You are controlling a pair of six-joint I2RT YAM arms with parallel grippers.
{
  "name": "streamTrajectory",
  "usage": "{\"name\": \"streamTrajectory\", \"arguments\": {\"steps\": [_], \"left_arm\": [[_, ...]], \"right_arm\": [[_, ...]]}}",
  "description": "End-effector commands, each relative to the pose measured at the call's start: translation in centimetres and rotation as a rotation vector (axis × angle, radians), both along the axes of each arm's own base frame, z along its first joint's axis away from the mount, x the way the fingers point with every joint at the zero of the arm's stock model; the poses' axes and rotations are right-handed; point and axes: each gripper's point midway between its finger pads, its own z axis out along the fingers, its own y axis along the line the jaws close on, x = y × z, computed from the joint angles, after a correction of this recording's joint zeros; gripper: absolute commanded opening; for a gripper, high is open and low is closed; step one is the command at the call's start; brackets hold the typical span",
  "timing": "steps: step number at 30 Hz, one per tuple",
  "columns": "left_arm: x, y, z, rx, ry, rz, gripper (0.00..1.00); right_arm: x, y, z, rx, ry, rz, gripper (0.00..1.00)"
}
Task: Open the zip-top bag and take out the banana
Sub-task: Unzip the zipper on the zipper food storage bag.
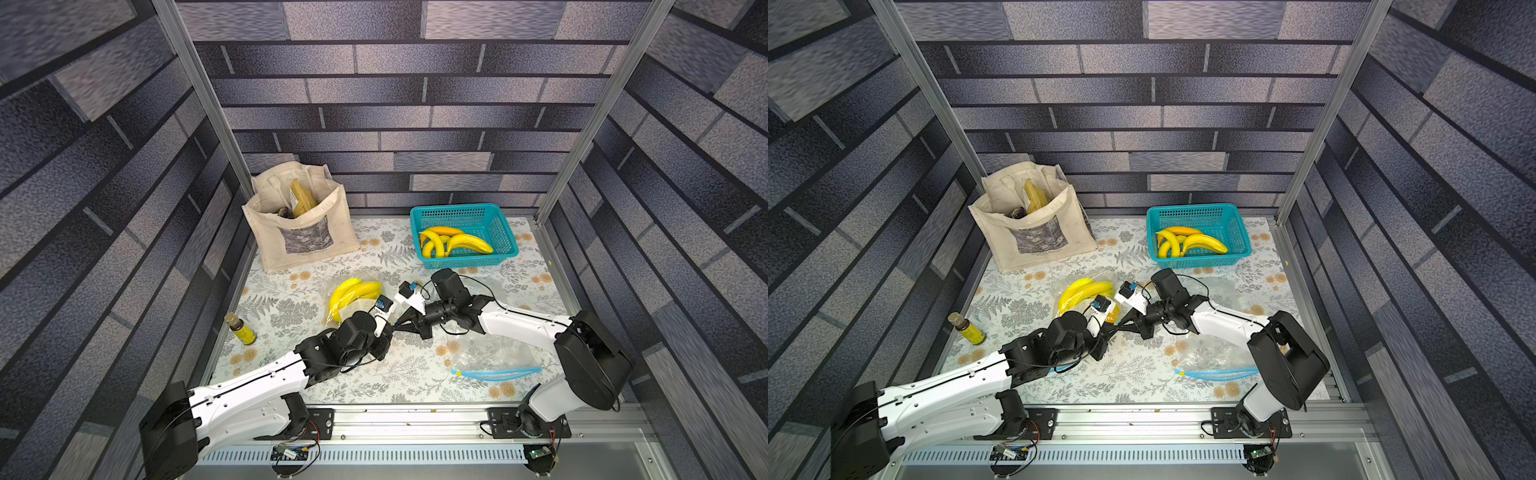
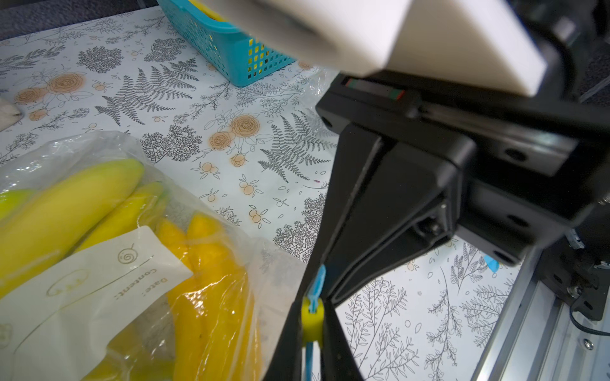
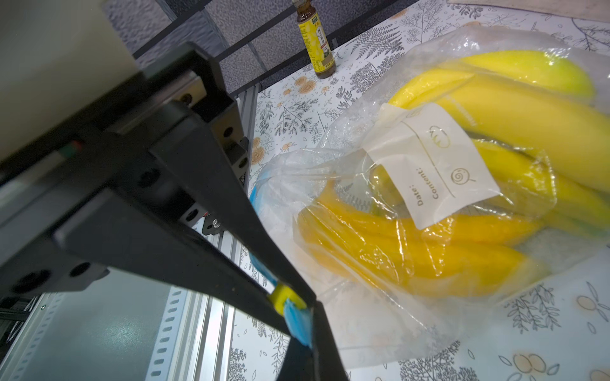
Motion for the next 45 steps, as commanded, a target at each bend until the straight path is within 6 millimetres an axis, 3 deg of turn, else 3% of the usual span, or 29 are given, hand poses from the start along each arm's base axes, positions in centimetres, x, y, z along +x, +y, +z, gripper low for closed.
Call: {"name": "streamTrajectory", "arguments": {"steps": [1, 20, 34, 45], "left_arm": [[0.4, 2.1, -1.4, 0.051, 0.013, 0.087, 0.03], [-0.9, 4.2, -2.9, 0.092, 0.065, 0.117, 0.04], [-4.2, 7.1, -5.8, 0.177, 0.122, 0.186, 0.06], [-5.8, 8.6, -6.9, 0.222, 0.148, 0.273, 0.07]], "right_arm": [[-0.5, -0.3, 0.7, 0.016, 0.005, 0.006, 0.0], [0.6, -2.4, 0.4, -0.031, 0.004, -0.034, 0.0], [7.4, -6.5, -0.1, -0.078, -0.07, -0.244, 0.0], [10.5, -9.5, -0.8, -0.079, -0.076, -0.377, 0.0]]}}
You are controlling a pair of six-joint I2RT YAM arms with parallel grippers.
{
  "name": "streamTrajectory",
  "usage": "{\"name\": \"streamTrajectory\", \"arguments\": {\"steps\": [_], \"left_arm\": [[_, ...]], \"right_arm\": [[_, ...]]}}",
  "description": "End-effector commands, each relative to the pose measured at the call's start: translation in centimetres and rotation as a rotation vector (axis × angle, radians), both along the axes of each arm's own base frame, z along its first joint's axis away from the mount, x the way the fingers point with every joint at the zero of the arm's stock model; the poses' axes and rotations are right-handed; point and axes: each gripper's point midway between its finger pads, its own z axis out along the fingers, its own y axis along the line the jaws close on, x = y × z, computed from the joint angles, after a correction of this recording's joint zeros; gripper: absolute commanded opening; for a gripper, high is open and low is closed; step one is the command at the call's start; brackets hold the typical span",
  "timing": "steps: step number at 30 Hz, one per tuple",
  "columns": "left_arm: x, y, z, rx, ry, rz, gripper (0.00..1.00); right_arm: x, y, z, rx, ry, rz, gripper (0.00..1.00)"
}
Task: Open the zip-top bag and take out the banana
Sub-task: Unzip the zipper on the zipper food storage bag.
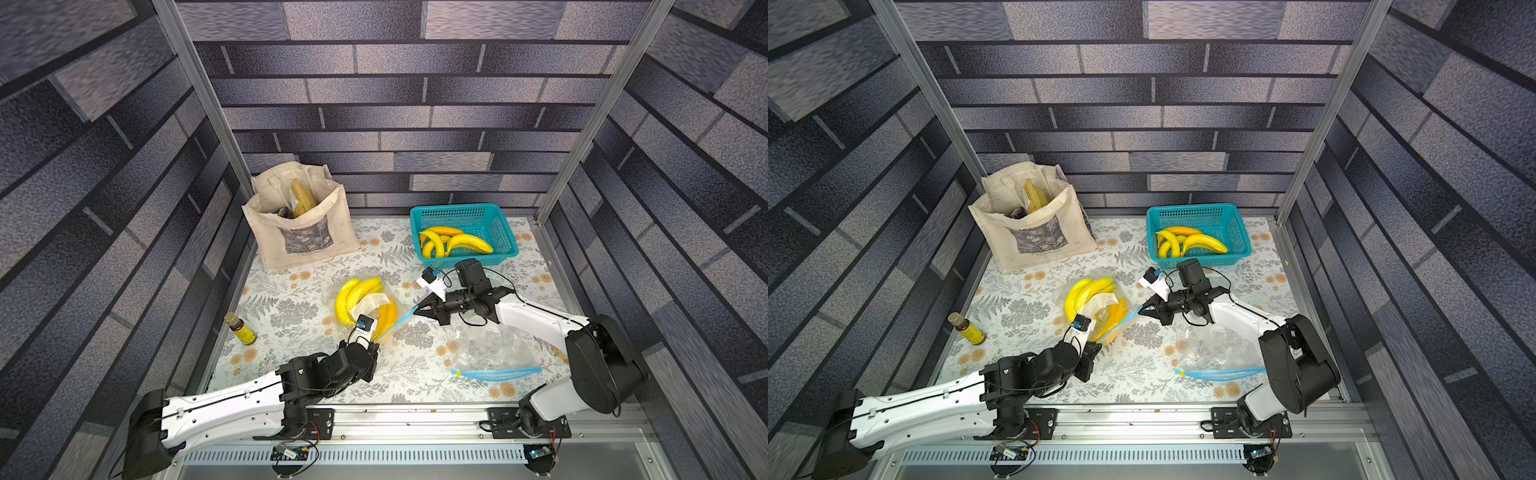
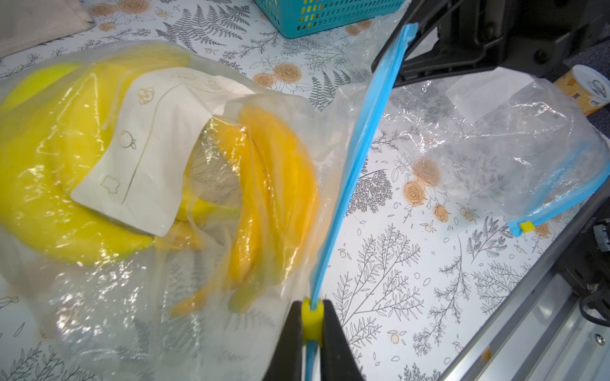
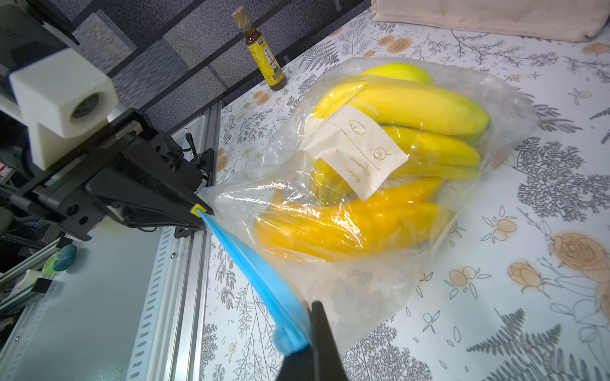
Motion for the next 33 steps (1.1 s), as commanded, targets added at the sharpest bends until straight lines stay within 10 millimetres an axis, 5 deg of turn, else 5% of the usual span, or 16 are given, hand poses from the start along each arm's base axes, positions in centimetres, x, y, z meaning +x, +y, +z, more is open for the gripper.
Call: {"name": "streamTrajectory", "arguments": {"steps": [1, 33], "left_arm": [[-1.2, 4.3, -4.0, 0.206, 0.075, 0.08, 0.06], [-3.9, 5.2, -3.9, 0.288, 0.091, 0.126, 0.07]], "right_arm": [[5.3, -3.5, -0.6, -0.059, -0.081, -0.216, 0.0], [8.0, -4.7, -1.3, -0.074, -0.052, -0.324, 0.0]]}}
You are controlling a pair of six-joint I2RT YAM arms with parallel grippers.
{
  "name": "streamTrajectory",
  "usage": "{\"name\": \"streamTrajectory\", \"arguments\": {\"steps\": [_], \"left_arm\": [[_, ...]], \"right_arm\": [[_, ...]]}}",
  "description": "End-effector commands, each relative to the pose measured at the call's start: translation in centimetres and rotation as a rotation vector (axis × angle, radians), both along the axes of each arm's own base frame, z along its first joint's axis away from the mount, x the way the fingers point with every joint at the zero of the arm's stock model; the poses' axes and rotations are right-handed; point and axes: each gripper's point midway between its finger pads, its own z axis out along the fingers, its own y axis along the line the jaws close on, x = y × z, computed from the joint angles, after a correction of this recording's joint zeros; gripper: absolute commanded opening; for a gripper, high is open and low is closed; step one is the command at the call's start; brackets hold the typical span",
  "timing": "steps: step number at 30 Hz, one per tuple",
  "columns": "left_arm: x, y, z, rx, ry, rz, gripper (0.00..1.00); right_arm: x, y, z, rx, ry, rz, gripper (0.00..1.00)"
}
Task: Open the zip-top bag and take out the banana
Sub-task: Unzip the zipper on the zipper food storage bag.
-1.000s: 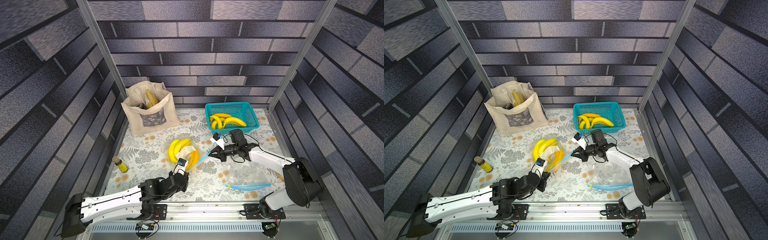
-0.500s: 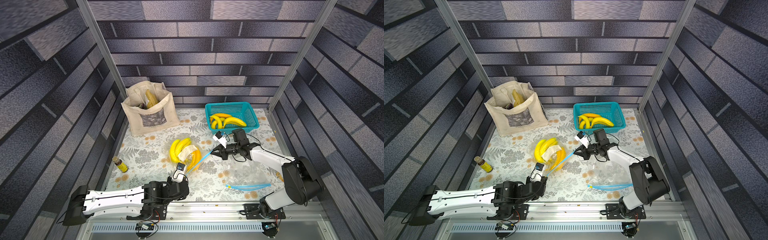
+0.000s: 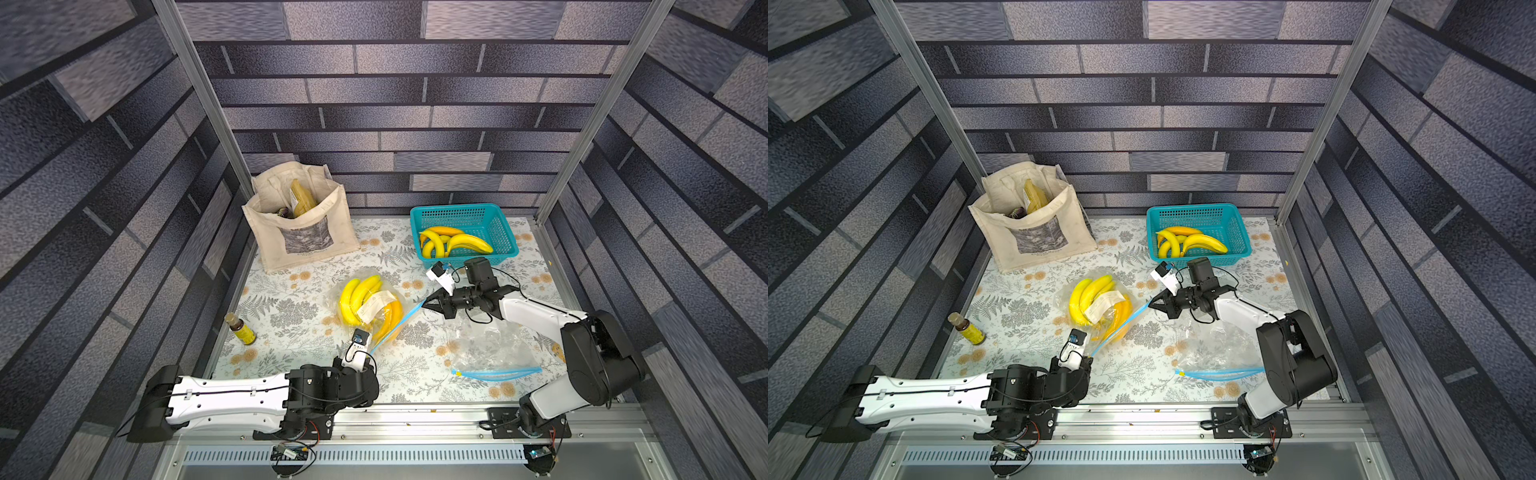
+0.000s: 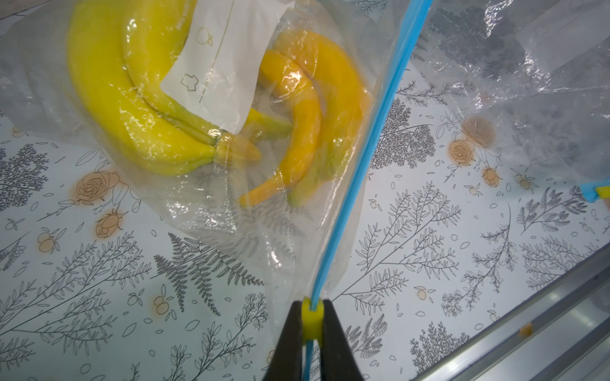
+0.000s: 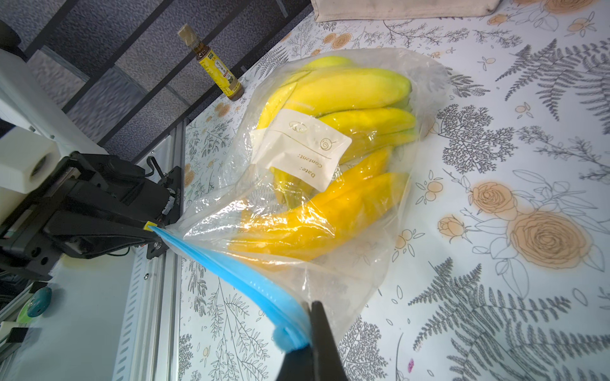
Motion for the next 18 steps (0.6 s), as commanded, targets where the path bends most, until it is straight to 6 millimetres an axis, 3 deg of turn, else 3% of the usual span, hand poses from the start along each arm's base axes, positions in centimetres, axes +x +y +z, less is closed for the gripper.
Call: {"name": "streamTrajectory", "arguments": {"steps": [1, 7, 8, 12, 15, 18], "left_arm": [[-0.9, 3.1, -1.4, 0.161, 0.04, 0.017, 0.07], [-1.1, 2.7, -1.0, 0.181, 0.016, 0.014, 0.08], [-0.9, 2.6, -0.7, 0.178, 0.002, 0.015, 0.12], [0.1, 1.1, 2.5, 0.09, -0.114, -0.008, 0.49], [1.1, -0.7, 6.1, 0.017, -0.239, -0.059, 0.66], [2.4, -1.6, 8.7, -0.012, -0.314, -0.097, 0.72]], "right_arm": [[5.2, -2.6, 0.2, -0.064, -0.11, -0.193, 0.0], [5.0, -2.5, 0.2, -0.053, -0.099, -0.183, 0.0], [4.9, -2.4, 0.3, -0.047, -0.095, -0.176, 0.0], [3.7, -1.6, 0.9, 0.008, -0.058, -0.115, 0.0], [2.8, -1.3, 1.1, 0.023, -0.044, -0.074, 0.0], [2.1, -0.9, 1.2, 0.04, -0.033, -0.039, 0.0]]}}
